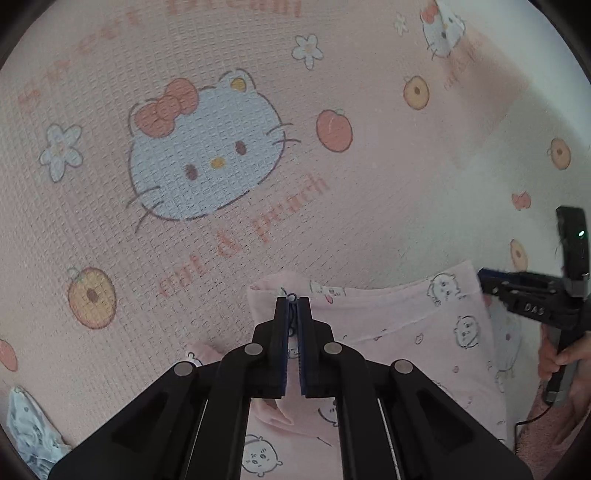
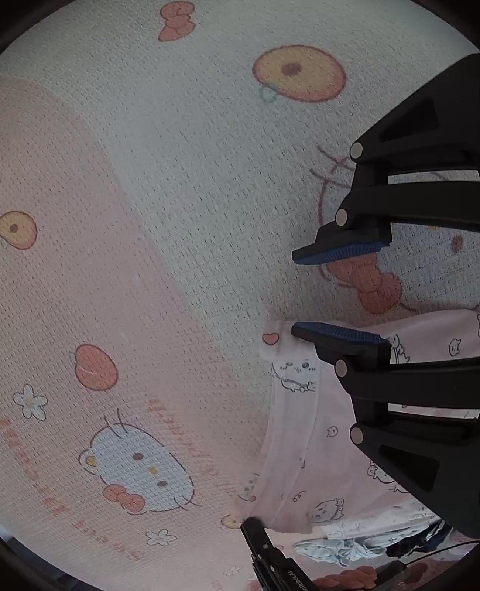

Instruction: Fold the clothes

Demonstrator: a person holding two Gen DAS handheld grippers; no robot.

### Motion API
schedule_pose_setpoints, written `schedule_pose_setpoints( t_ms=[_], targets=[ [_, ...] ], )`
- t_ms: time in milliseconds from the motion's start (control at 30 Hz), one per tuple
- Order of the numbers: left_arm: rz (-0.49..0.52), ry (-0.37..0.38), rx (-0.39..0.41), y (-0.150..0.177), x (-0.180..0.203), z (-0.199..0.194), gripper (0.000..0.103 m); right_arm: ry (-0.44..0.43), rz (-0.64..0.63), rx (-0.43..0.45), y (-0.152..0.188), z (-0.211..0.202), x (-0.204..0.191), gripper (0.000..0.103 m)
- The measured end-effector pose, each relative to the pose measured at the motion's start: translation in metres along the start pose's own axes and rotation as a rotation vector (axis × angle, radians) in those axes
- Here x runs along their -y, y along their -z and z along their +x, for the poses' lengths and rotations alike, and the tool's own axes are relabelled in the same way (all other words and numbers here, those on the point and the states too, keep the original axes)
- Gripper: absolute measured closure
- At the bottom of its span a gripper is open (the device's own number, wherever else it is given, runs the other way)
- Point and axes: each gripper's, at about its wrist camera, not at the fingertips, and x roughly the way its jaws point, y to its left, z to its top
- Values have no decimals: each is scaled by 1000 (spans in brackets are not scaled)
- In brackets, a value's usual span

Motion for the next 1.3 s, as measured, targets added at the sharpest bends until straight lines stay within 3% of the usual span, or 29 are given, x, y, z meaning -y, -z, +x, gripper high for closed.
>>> schedule_pose_setpoints(
  t_ms=[167, 267, 367, 467, 600, 633, 667, 833, 1067, 1133, 1300],
  targets=[
    [4, -102, -19, 5, -12, 1, 99, -97, -60, -38, 3, 12, -21, 67],
    [10, -159, -33, 11, -20, 1, 99, -155, -95, -60, 5, 19, -34, 71],
    [0, -100, 1, 13, -21, -11, 99, -148, -149, -39, 5, 16, -43, 76],
    [56, -89, 26, 11, -10, -18, 99, -223, -140, -46, 2, 23, -44, 76],
    [62, -62, 25, 3, -4, -18, 99, -197, -150, -41, 3, 36, -47, 77],
    [62, -56, 25, 1, -2, -15, 99, -196, -158, -35, 4, 36, -49, 90],
    [63, -51, 25, 0, -1, -12, 99, -184, -178, -38, 3, 39, -53, 97],
    [58, -39, 30, -5, 1, -10, 99, -92, -279, 43, 5, 21, -66, 99],
    [21, 43, 31, -11, 3, -4, 99, 50, -162, 121, -8, -9, -23, 101],
    [18, 45, 18, -16, 7, 8, 99, 120, -164, 120, -7, -11, -19, 101],
    [-38, 126, 15, -25, 3, 21, 99, 186, -102, 89, -12, -2, -3, 101]
  ],
)
